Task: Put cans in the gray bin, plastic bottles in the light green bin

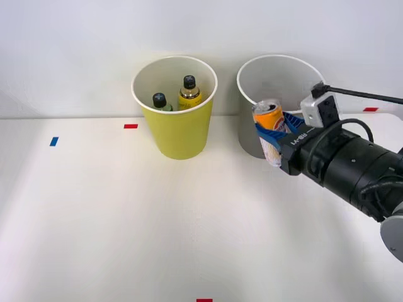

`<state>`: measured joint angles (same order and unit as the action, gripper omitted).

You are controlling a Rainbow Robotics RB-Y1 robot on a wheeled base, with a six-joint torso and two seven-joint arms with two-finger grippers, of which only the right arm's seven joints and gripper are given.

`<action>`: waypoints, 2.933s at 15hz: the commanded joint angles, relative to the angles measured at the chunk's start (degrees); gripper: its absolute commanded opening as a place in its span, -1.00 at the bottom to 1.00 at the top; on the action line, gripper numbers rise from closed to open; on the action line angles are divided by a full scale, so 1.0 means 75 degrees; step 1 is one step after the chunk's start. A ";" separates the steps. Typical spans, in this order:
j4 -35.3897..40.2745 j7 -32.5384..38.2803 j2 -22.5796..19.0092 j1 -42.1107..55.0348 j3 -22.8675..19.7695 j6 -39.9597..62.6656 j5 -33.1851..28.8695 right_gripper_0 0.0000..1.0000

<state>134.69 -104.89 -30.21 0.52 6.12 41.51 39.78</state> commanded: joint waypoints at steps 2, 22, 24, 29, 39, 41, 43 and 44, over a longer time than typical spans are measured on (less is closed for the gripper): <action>-0.0005 0.0263 0.0184 -0.0163 -0.0429 -0.0682 0.0263 -0.80; -0.5103 0.0568 0.0535 -0.4499 -0.0640 -0.0835 0.0310 -0.81; -0.5103 0.0568 0.0524 -0.4487 -0.0628 -0.0823 0.0380 -0.81; -0.5103 0.0603 0.0582 -0.4452 -0.0617 -0.0882 0.0790 1.00; -0.3872 0.0263 0.0582 -0.2800 -0.0593 -0.2335 0.1599 1.00; -0.3275 0.0228 0.0571 -0.1956 -0.0593 -0.2897 0.1658 1.00; -0.2794 0.0158 0.0582 -0.1218 -0.0593 -0.3554 0.1658 1.00; -0.2607 0.0134 0.0582 -0.0901 -0.0605 -0.3811 0.1658 1.00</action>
<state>113.22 -103.55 -25.86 -8.76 1.66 15.29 52.16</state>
